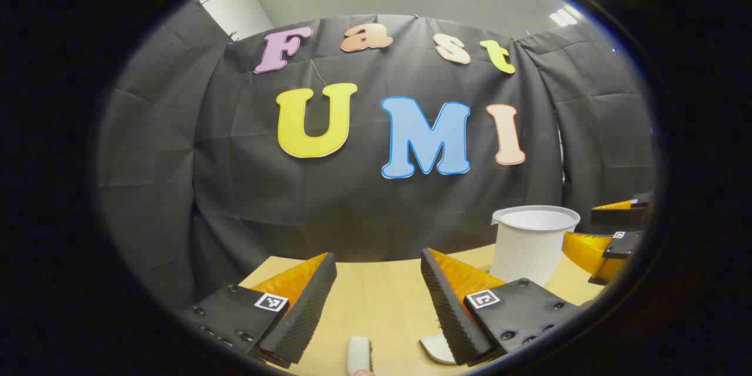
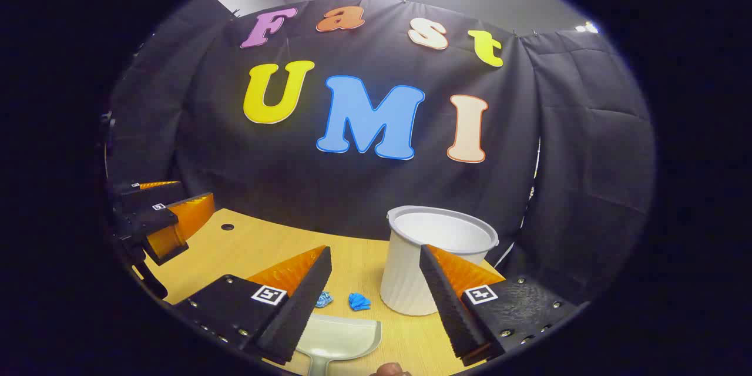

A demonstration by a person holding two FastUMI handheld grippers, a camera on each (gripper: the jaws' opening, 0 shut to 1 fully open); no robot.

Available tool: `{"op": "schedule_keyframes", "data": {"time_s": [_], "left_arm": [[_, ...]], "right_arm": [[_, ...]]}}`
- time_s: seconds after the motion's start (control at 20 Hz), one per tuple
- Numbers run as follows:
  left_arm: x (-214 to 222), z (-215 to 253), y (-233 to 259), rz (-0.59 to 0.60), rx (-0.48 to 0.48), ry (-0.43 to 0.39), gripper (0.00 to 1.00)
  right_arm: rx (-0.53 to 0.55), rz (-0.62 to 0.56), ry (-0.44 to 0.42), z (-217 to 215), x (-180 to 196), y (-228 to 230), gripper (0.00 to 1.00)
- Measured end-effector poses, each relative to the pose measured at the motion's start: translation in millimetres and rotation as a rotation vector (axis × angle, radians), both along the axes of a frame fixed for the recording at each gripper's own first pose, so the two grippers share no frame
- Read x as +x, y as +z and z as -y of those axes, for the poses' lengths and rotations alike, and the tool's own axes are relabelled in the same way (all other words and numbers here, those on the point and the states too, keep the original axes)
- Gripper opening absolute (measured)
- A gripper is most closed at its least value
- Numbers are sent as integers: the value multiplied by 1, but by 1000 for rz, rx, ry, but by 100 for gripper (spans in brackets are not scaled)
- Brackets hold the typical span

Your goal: Pick up the small broom and dustpan from the desktop, sweep the trash into the dustpan with the broom, and then empty the trash into the garbage bin.

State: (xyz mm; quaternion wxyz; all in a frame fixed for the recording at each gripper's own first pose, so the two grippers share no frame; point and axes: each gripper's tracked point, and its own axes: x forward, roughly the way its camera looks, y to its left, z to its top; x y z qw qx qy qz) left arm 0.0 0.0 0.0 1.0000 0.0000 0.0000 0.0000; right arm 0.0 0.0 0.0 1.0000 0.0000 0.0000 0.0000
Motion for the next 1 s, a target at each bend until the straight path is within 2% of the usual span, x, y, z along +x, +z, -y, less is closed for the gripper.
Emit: {"op": "schedule_keyframes", "data": {"time_s": [0.05,0.3,0.65,0.85,1.0], "left_arm": [[1,1,0,-5,-2,2,93],[4,4,-14,-51,-21,1,96],[4,1,-39,-127,-49,6,95],[2,5,-60,-195,-18,-8,96],[-2,5,-87,-284,-14,-24,96]], "right_arm": [[3,-5,1,1,0,-2,94],[4,-36,10,4,2,-11,94],[12,-105,31,-1,0,-31,94],[43,-174,89,-18,-3,-49,94],[62,-276,127,-31,-3,-74,94]]}}
